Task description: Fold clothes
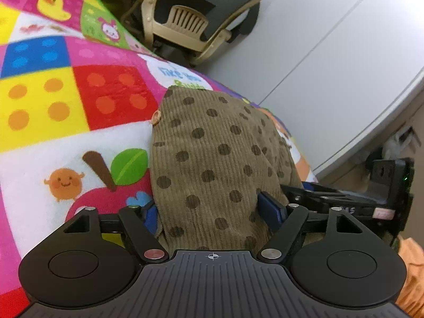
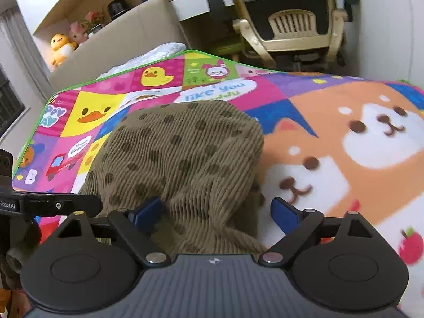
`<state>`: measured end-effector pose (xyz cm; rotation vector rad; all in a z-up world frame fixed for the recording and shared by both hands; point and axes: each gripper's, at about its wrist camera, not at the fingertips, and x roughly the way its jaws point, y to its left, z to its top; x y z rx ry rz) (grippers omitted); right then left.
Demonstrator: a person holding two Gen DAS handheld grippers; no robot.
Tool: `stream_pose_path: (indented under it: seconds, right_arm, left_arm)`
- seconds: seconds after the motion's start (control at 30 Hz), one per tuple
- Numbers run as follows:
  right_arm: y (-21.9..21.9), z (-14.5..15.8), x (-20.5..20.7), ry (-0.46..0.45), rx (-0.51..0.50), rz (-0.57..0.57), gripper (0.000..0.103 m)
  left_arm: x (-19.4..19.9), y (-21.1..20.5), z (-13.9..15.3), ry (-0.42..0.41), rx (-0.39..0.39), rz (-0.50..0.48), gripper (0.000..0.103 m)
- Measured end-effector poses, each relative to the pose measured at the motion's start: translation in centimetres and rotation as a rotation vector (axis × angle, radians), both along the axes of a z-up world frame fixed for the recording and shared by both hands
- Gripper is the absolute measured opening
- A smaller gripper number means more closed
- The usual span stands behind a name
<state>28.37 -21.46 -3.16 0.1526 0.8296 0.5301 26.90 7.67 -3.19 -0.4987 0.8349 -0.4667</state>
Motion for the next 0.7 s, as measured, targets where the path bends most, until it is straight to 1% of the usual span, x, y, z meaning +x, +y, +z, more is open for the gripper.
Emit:
stream_pose_path:
  seconds: [0.07,0.13,0.17,0.23,0.27,0.33,0.4,0.43,0.5,0.53,0.57,0.63,0.7]
  right_arm:
    - [0.8,0.0,0.6,-0.004,0.016,0.010,0.084]
    - [2.5,0.3,1.5,-0.023,0.018,0.027,0.080]
    - [3.6,0.5,1.9,-0.039,0.014,0.041,0.079]
    - [6.2,1.1,2.8,-0.077,0.002,0.075,0.072]
    - [7.8,1.5,3.4,-0.104,-0.005,0.089,0.072]
    - [11.0,2.1,4.9,-0.161,-0.016,0.113,0.072]
    - [13.9,2.6,6.5,-0.203,-0.030,0.128,0.072]
    - [15.2,2.6,7.3,-0.215,-0.049,0.131,0.072]
    - [16.8,2.4,8.1,-0.231,-0.125,0.112,0.074]
    - [17.4,2.2,8.3,-0.238,-0.168,0.100,0.080]
    - [17.5,2.1,8.1,-0.245,-0.192,0.094,0.083]
    - [16.5,2.0,7.0,-0.261,-0.206,0.095,0.089]
    - [15.5,2.0,5.8,-0.277,-0.220,0.095,0.091]
  left_arm:
    - [-0.2,0.8,-0.1,-0.004,-0.023,0.020,0.077]
    - [-0.2,1.8,0.1,-0.017,-0.031,0.051,0.076]
    - [-0.2,2.4,0.3,-0.024,-0.034,0.069,0.075]
    - [-0.1,4.0,0.8,-0.048,-0.037,0.121,0.075]
    - [0.0,4.9,1.2,-0.068,-0.033,0.157,0.075]
    - [0.1,6.8,2.0,-0.121,-0.004,0.232,0.075]
    - [0.4,8.5,2.6,-0.170,0.053,0.301,0.075]
    - [0.6,9.1,2.7,-0.176,0.089,0.323,0.075]
    - [0.7,10.1,2.3,-0.162,0.158,0.346,0.079]
    - [0.7,10.5,2.2,-0.157,0.188,0.353,0.084]
    - [0.3,10.7,2.1,-0.160,0.202,0.344,0.088]
    - [-0.8,10.9,2.1,-0.168,0.222,0.327,0.093]
    - [-1.8,11.0,1.8,-0.172,0.245,0.305,0.094]
